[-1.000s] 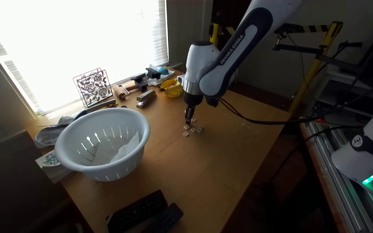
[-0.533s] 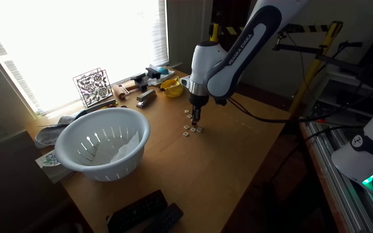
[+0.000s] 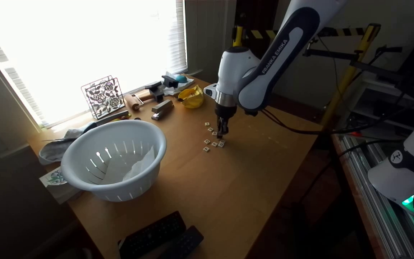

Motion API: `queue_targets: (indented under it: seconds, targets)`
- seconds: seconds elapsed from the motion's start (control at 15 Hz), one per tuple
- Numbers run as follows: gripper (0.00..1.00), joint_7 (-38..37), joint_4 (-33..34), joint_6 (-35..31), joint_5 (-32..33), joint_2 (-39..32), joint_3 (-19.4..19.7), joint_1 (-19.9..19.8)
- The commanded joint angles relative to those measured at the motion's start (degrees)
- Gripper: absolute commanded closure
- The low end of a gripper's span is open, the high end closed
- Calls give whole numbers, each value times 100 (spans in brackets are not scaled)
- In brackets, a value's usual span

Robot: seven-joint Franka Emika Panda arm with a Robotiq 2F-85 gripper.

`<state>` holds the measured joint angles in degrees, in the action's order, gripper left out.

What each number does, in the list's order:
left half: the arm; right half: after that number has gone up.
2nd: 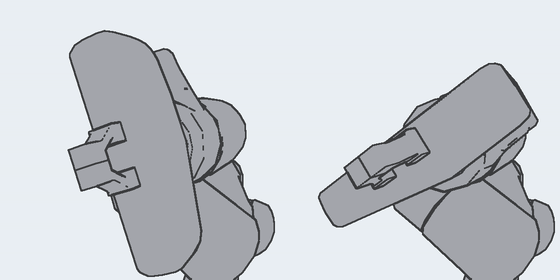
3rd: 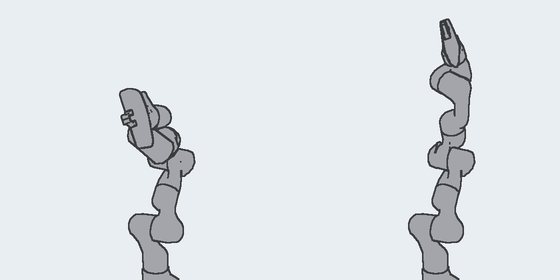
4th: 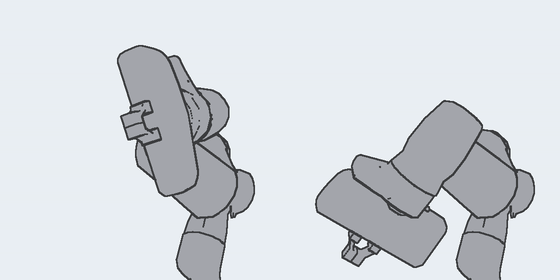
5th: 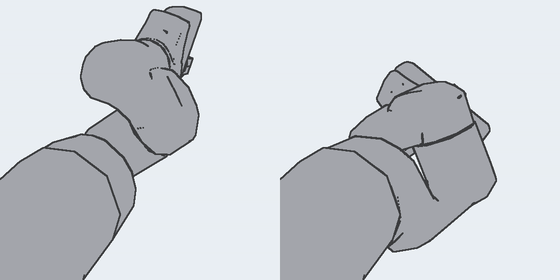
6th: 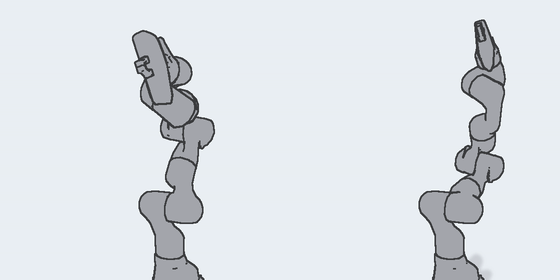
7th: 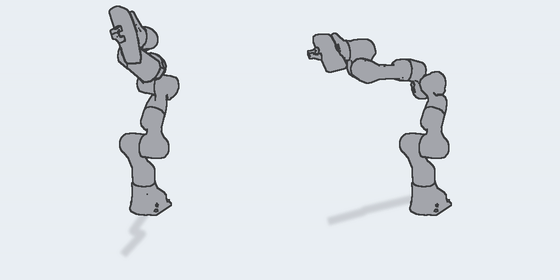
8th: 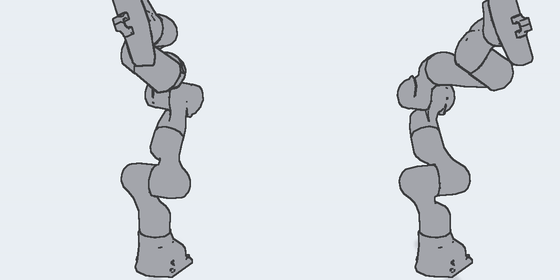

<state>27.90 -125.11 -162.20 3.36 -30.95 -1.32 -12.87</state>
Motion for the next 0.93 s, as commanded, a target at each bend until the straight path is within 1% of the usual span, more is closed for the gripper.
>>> queue_targets:
  seconds: [0.0, 0.53, 0.87]
  targets:
    - [100, 220, -275, -104, 399, -12, 18, -84]
    - [100, 610, -456, -135, 751, 88, 31, -130]
    - [100, 822, -538, -166, 913, 136, 132, -90]
